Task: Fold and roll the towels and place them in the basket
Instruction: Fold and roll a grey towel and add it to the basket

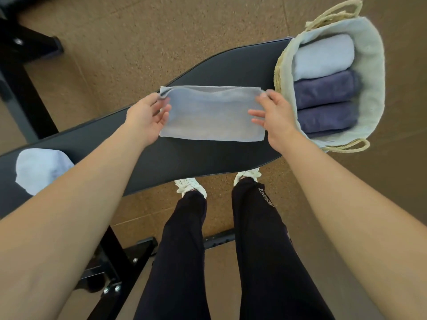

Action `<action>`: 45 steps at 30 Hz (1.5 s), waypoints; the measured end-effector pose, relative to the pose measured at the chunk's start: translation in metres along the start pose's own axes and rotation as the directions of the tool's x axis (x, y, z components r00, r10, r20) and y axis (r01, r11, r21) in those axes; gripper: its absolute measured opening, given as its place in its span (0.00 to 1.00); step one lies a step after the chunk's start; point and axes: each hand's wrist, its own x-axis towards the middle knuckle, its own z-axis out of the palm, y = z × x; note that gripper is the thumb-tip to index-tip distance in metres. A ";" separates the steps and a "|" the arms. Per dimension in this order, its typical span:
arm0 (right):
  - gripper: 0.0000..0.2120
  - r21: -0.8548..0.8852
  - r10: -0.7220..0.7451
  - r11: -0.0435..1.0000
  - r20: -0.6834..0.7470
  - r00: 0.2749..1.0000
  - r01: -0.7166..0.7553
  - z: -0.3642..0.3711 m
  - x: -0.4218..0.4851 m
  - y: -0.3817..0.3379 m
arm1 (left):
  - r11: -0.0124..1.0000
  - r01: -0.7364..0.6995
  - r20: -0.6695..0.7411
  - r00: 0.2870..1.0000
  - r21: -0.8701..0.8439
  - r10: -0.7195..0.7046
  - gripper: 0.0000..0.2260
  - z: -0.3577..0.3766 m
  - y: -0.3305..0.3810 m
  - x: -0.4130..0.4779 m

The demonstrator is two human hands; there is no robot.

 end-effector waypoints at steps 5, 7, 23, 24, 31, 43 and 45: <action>0.33 -0.533 -0.229 0.789 0.205 0.951 0.305 0.001 0.004 0.021 | 0.897 -0.103 -0.146 0.972 0.430 0.181 0.24 -0.002 -0.020 0.012; 0.28 -0.714 -0.219 0.605 0.278 0.935 0.353 0.001 -0.001 0.037 | 0.755 -0.158 -0.102 0.953 0.637 0.285 0.28 -0.007 -0.034 0.015; 0.20 -0.864 -0.069 0.172 0.469 0.881 0.473 0.010 -0.044 0.091 | 0.712 -0.014 -0.115 0.984 0.702 0.132 0.09 -0.080 -0.087 -0.004; 0.20 -0.860 -0.060 0.166 0.480 0.875 0.483 0.011 -0.045 0.094 | 0.712 -0.009 -0.126 0.983 0.702 0.137 0.09 -0.086 -0.089 -0.007; 0.21 -0.806 -0.117 0.395 0.431 0.895 0.440 0.034 -0.052 0.085 | 0.627 -0.282 0.104 0.946 0.726 0.306 0.24 -0.082 -0.087 -0.038; 0.06 -0.224 -0.059 0.965 0.325 0.944 0.138 0.080 -0.058 0.039 | 0.600 -0.533 0.470 0.838 0.596 0.278 0.25 -0.011 -0.106 -0.076; 0.07 -0.309 -0.084 0.937 0.244 0.966 0.160 0.071 -0.050 0.040 | 0.576 -0.550 0.499 0.825 0.605 0.263 0.23 -0.004 -0.109 -0.077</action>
